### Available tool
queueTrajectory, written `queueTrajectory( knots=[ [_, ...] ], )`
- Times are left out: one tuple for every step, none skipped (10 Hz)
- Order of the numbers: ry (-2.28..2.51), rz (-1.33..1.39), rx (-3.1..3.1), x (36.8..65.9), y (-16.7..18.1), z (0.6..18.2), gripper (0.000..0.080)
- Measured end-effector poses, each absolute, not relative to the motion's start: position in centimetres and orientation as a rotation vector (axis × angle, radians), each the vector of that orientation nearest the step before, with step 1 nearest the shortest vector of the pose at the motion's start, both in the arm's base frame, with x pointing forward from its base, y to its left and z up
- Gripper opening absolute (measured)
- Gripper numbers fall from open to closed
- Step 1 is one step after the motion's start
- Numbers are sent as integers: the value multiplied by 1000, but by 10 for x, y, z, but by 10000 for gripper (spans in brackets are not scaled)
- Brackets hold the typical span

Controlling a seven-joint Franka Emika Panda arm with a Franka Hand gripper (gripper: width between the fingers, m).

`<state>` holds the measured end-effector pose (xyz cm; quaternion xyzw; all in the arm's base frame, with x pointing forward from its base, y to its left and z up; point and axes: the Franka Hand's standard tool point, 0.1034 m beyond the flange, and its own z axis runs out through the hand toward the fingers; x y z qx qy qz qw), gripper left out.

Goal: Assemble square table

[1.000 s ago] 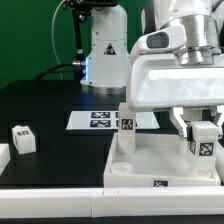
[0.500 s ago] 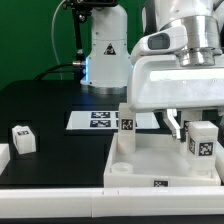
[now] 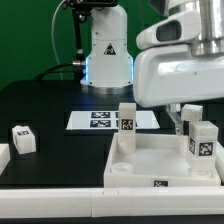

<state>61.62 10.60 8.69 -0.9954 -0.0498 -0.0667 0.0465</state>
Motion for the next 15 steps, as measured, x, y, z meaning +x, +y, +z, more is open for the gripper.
queueTrajectory(
  knots=[
    [-151,-127,-3038,618,104,87,649],
    [-152,-90,-3042,618,100,84,649],
    [-151,-71,-3049,619,94,81,649],
    [-143,-80,-3052,620,91,80,649],
    [-144,-80,-3051,620,92,80,649],
    [-143,-79,-3051,620,91,80,519],
    [-95,-77,-3052,620,92,80,384],
    [-72,-76,-3052,620,92,80,384],
    [-8,-73,-3051,620,92,80,284],
    [124,-67,-3044,620,92,80,284],
    [200,-63,-3037,620,92,80,284],
    [446,-49,-2997,620,92,79,284],
    [702,-34,-2945,620,94,79,284],
    [901,-43,-2866,622,95,79,284],
    [1164,-43,-2743,625,99,79,284]
  ],
)
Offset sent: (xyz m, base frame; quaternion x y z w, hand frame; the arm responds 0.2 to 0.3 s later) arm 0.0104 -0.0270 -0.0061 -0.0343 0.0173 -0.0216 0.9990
